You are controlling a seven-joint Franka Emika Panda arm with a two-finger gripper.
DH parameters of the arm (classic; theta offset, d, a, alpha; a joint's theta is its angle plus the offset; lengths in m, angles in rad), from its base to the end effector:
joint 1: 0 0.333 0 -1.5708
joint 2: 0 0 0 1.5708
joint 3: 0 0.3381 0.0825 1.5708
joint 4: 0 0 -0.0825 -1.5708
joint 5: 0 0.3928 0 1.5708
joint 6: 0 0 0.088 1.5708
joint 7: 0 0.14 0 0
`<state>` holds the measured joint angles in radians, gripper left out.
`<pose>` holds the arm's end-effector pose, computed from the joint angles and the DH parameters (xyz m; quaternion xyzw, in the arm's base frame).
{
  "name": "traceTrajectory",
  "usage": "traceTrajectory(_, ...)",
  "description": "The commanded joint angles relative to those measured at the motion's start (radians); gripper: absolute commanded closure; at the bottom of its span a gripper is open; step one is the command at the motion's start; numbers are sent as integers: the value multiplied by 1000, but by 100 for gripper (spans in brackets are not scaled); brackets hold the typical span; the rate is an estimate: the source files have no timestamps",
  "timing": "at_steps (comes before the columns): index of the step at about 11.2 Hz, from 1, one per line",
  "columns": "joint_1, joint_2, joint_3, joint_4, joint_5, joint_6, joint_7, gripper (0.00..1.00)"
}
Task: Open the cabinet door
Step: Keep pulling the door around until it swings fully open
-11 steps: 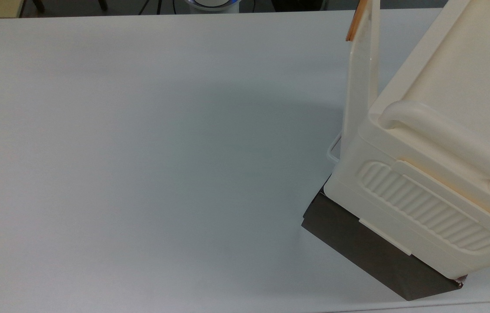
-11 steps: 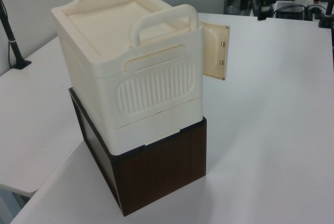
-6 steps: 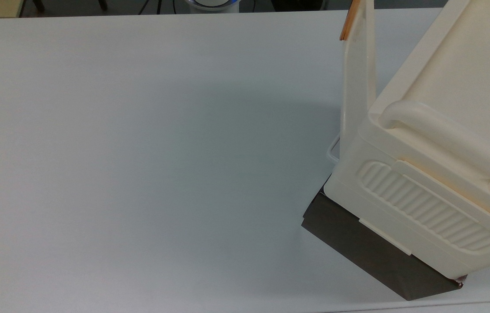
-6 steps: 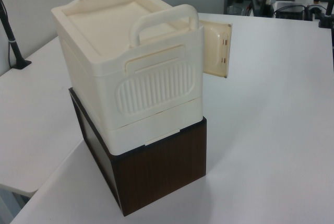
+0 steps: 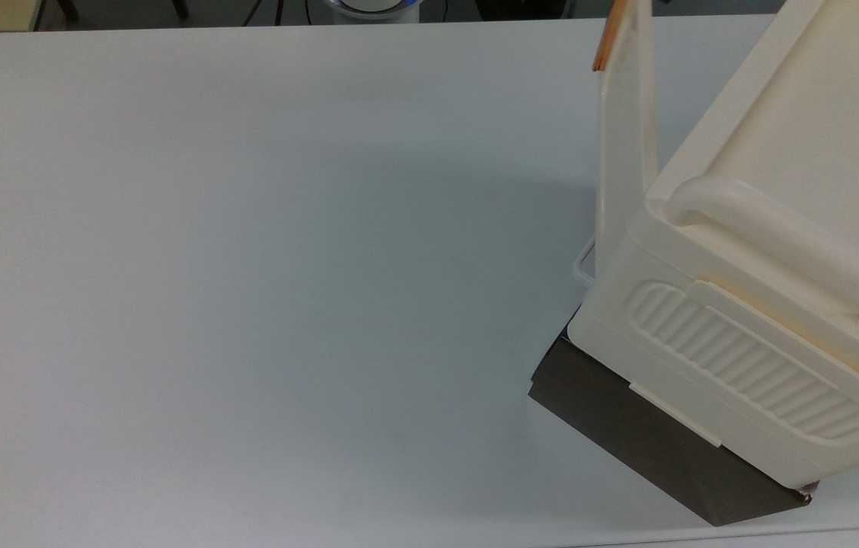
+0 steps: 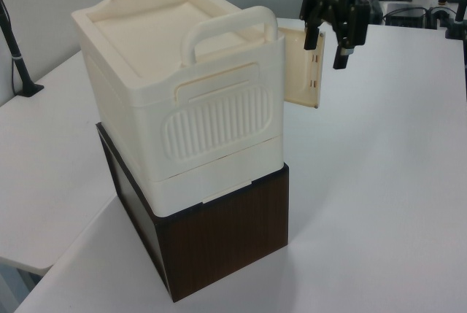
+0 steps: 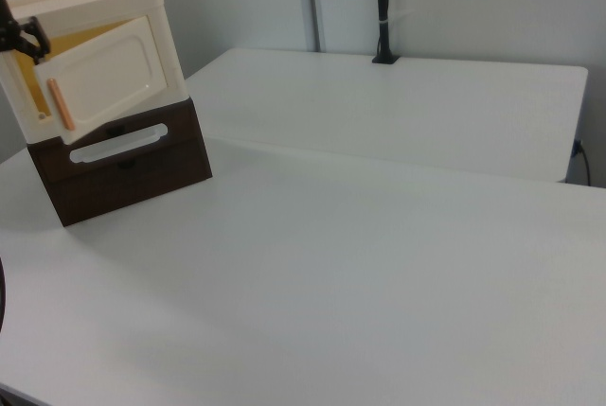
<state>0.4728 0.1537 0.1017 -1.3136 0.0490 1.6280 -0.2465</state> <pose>0.5237 0.3401 0.6537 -0.9137 -0.3970 -0.0743 0.0449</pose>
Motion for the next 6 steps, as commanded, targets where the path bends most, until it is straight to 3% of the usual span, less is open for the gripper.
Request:
traceTrajectory(1,-68,-19,-7,-39,-3,29,4,0)
traceTrajectory(6,-176,-22,-14,-39,-27,24,18,0)
